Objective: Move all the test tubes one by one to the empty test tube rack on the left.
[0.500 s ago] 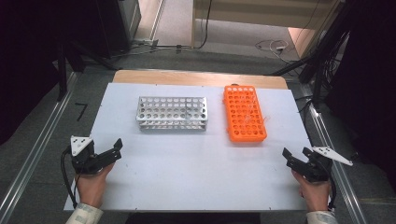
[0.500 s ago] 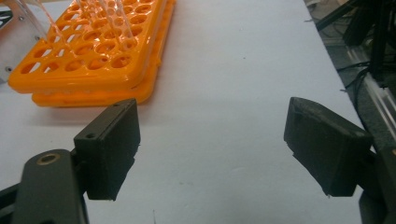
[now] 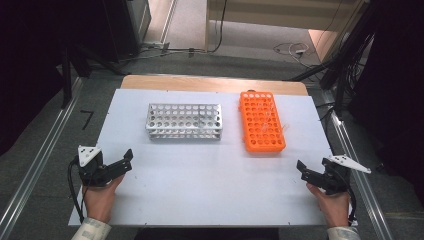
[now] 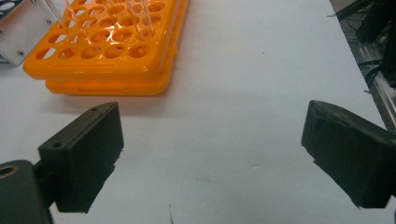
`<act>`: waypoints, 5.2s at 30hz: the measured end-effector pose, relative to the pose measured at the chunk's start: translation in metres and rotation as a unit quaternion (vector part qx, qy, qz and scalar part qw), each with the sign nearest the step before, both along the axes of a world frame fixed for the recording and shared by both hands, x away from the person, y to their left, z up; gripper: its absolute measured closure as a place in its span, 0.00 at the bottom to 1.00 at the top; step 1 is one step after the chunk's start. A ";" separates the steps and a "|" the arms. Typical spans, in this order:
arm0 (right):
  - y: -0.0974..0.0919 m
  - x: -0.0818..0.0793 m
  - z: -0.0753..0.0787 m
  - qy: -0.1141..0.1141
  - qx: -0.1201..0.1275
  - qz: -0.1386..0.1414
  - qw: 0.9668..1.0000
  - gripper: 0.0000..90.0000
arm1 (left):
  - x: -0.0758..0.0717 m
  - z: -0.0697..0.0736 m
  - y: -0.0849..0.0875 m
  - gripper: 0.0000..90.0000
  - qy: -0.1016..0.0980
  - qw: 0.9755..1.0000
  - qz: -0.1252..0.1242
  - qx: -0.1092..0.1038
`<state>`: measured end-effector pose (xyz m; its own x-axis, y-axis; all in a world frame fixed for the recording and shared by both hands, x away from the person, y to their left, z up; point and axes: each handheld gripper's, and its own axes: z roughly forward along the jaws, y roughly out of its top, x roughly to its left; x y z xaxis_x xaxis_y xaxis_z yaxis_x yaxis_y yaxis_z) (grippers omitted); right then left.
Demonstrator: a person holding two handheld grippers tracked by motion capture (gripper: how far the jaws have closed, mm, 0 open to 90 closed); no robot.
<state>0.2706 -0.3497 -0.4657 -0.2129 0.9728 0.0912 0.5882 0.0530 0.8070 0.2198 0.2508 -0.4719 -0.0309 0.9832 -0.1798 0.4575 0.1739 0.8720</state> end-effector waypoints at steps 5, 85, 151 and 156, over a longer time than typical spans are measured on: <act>0.005 0.003 -0.002 0.004 -0.009 0.011 1.000 0.06 | 0.001 0.000 0.000 0.02 0.001 1.000 0.001 -0.001; 0.067 0.086 -0.011 -0.062 -0.033 0.054 0.996 0.81 | 0.005 -0.003 -0.006 0.03 0.011 1.000 -0.008 0.012; 0.156 0.021 0.026 -0.044 -0.009 0.216 0.975 0.82 | 0.002 0.003 -0.042 0.04 0.000 0.998 -0.070 0.011; 0.179 0.021 0.021 -0.035 -0.013 0.243 0.969 0.82 | 0.002 0.009 -0.060 0.05 -0.011 0.995 -0.099 0.001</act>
<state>0.2914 -0.1710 -0.4449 -0.6520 0.7573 0.0376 0.4327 0.3310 0.8386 0.2214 0.1906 -0.4628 0.1671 0.9700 -0.1765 0.4640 0.0806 0.8822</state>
